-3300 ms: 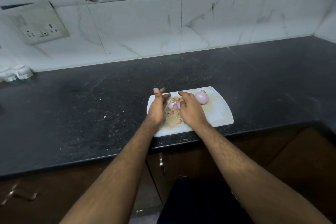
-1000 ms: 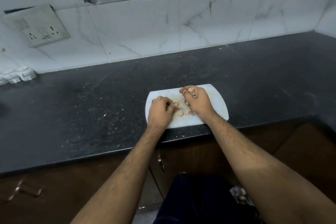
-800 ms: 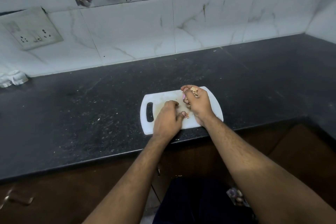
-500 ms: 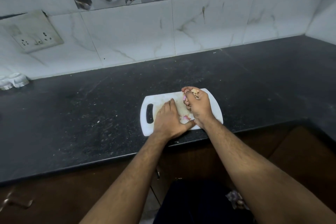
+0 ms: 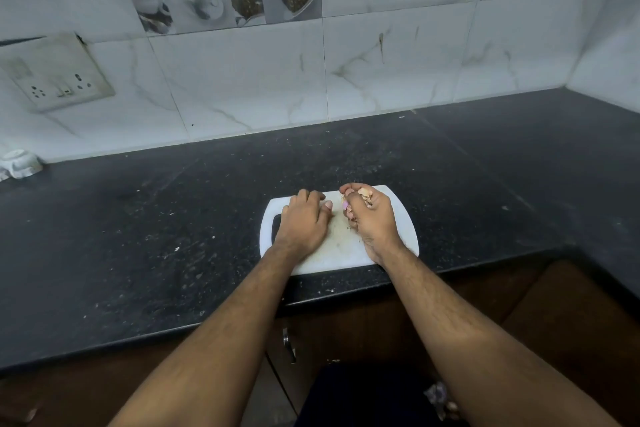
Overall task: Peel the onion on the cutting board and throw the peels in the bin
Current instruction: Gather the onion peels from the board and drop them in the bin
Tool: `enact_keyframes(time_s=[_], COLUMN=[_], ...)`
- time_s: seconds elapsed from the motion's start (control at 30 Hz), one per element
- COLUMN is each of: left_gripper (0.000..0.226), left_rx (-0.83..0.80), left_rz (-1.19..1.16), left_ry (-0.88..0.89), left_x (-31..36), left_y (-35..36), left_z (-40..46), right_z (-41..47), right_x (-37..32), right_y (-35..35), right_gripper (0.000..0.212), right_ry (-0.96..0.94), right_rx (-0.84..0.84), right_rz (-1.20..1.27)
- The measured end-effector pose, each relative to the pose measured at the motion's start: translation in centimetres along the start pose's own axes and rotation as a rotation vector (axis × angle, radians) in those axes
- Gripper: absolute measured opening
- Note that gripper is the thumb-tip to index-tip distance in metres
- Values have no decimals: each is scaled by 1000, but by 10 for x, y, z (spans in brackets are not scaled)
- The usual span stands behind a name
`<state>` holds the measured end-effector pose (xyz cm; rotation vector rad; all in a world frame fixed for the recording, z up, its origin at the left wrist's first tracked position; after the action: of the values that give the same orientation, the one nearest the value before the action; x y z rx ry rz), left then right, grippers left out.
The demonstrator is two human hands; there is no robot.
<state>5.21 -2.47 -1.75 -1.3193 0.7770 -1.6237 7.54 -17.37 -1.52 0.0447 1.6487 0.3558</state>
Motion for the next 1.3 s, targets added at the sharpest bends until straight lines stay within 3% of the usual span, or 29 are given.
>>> enact_keyframes(time_s=[0.17,0.37,0.5,0.7,0.97,1.3], left_gripper=[80,69,56,49,10,10], left_rx=[-238,-315,-223,-192,1,-16], left_rz=[22,-182,-394,-247,-385,-391], left_ry=[210,227,193,183,22,10], left_x=[16,14,11,27,24,-10], left_y=[20,12,-2,6,13,-12], left_z=[-6,-31,-51,-38,-19,-44], right_z=[0,0,-1,-2,-1,0], right_x=[-1,-4,-3,-3,-3,0], right_y=[-1,-1,1,1,2,1], right_gripper=[15,18,20,18,15,14], right_ry=[-10,-40,-37,-47,-46,-29], right_rx=[31,13,1,-2,4,-15], right_rz=[3,12,10,20,19,-27])
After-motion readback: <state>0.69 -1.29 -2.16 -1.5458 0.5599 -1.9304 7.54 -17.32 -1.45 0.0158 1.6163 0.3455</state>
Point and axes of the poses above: each hand's wrist, its own z-axis towards the middle knuckle, its own y-axis out of the palm, x = y × z, the point moved 8 cm from there along z, towards the middle knuckle, and after that the axes turned 6 degrees about y, right-handed, at the moved point
